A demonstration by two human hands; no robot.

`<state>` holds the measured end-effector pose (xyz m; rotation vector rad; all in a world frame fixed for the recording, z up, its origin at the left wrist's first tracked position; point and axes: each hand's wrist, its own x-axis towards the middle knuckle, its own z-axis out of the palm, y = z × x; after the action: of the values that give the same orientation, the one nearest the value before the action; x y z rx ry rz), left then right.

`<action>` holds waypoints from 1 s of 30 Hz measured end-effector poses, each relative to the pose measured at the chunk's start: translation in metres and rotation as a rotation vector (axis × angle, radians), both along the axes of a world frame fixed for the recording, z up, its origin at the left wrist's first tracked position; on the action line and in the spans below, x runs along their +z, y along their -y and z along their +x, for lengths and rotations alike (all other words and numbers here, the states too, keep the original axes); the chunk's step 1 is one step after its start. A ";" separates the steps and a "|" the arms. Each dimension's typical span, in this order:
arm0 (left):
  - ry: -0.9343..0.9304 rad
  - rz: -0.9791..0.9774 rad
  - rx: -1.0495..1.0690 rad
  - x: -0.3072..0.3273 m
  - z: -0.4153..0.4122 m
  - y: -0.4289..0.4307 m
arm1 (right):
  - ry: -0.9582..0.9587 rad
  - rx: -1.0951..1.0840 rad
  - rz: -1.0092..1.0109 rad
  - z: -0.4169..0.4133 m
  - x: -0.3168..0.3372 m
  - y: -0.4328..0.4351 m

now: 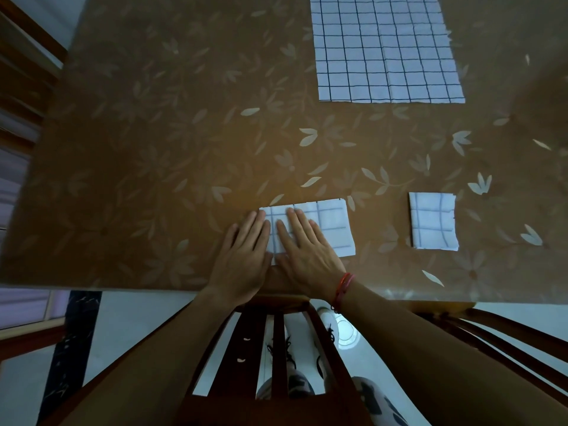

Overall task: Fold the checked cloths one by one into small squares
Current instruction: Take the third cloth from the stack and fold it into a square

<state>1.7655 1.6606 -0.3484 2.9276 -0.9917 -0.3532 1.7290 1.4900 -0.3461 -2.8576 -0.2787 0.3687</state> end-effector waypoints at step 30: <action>-0.020 0.010 0.046 0.000 0.002 0.002 | -0.032 -0.142 -0.217 -0.034 0.001 0.107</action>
<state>1.7675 1.6586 -0.3486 2.9440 -0.9206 -0.3853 1.6952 1.3832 -0.3450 -3.0563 -0.0301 0.4408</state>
